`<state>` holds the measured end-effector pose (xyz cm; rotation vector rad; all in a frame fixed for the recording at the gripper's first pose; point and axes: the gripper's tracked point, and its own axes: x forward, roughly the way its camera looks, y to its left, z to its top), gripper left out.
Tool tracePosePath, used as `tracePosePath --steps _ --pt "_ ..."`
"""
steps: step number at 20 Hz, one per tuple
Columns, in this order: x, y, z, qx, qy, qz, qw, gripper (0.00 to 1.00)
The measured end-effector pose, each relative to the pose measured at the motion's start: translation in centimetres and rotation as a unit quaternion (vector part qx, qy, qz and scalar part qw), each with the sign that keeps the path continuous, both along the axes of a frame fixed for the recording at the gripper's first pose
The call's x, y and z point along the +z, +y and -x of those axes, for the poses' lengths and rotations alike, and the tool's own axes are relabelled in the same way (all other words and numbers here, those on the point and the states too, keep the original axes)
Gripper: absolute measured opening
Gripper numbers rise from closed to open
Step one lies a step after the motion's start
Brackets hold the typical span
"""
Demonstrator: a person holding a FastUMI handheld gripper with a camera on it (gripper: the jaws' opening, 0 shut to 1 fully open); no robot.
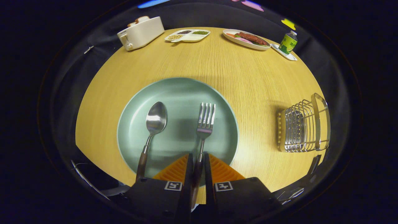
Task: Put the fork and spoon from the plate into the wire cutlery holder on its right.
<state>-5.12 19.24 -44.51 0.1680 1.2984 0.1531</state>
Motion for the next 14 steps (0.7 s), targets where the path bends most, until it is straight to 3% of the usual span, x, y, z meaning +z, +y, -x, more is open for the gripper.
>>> tracePosePath --steps 4,8,14 --pt "0.0 -0.3 -0.6 0.003 -0.005 0.002 1.000 0.10" --pt "1.6 -0.3 -0.6 0.006 -0.012 -0.027 1.000 0.10" --pt "7.8 -3.3 -0.3 0.049 -0.034 -0.084 0.995 0.10"
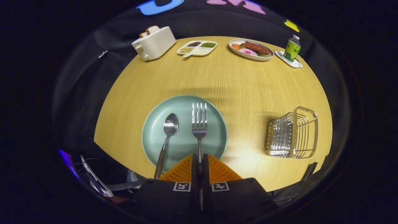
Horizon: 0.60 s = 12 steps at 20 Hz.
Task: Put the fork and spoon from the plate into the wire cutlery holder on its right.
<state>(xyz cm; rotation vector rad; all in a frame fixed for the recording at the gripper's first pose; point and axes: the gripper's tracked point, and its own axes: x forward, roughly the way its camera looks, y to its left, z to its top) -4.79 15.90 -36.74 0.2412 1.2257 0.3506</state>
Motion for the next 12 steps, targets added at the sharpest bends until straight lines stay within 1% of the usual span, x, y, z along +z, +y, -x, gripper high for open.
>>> tracePosePath --steps 2,5,7,8,11,12 --pt "2.1 -3.6 -0.2 0.006 0.001 -0.006 1.000 0.09" --pt "4.2 -9.7 -0.6 0.008 0.022 -0.010 1.000 0.10" --pt "4.4 -13.8 -0.8 0.029 0.040 0.013 0.999 0.09" --pt "4.2 -15.6 -0.5 0.046 0.055 0.029 0.997 0.10" --pt "3.6 -18.7 0.9 0.096 0.125 0.051 0.986 0.09" --pt "3.4 -19.5 1.0 0.107 0.148 0.058 0.982 0.09"
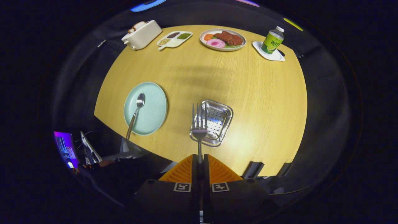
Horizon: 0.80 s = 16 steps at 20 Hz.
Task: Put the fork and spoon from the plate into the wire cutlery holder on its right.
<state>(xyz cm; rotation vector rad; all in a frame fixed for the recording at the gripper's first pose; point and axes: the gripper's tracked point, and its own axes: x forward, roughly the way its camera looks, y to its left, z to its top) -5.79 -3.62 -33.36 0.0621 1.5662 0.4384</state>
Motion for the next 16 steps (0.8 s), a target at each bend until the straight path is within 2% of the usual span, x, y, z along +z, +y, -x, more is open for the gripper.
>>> tracePosePath --steps 2,5,10,16 --pt "-0.6 -1.1 0.8 0.028 0.058 0.014 0.998 0.10" --pt "-1.7 -1.6 0.1 0.057 0.103 0.039 0.992 0.09" --pt "-3.0 -2.0 0.7 0.126 0.165 0.097 0.973 0.09" --pt "-3.9 -0.9 -0.3 0.114 0.180 0.114 0.970 0.13"
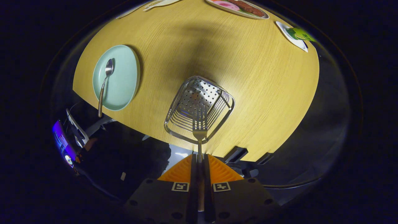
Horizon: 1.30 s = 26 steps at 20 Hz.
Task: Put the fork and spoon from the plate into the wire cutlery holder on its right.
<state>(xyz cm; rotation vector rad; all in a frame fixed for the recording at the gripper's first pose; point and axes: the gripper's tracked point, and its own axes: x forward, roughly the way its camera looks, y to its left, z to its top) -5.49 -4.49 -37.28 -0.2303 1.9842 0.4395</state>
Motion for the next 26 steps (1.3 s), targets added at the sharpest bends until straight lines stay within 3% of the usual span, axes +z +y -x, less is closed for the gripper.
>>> tracePosePath --steps 2,3,4,6,11,14,17,22,26 --pt "-0.1 0.0 -0.4 -0.002 -0.006 0.003 1.000 0.20" --pt "-0.2 -0.2 -0.6 -0.002 -0.014 0.003 1.000 0.27" --pt "-0.3 -0.2 -1.0 -0.004 -0.026 0.003 1.000 0.46" --pt "-0.2 0.1 -2.1 -0.021 -0.061 -0.008 0.998 0.58" --pt "2.2 1.5 -4.6 -0.087 -0.198 -0.054 0.975 0.60" --pt "4.6 3.4 -5.6 -0.107 -0.298 -0.082 0.945 0.69" --pt "7.1 7.7 -4.5 -0.131 -0.364 -0.128 0.913 0.70" --pt "7.9 18.6 -1.1 -0.177 -0.376 -0.208 0.885 0.69" --pt "5.5 24.6 -0.2 -0.186 -0.365 -0.220 0.886 0.70"
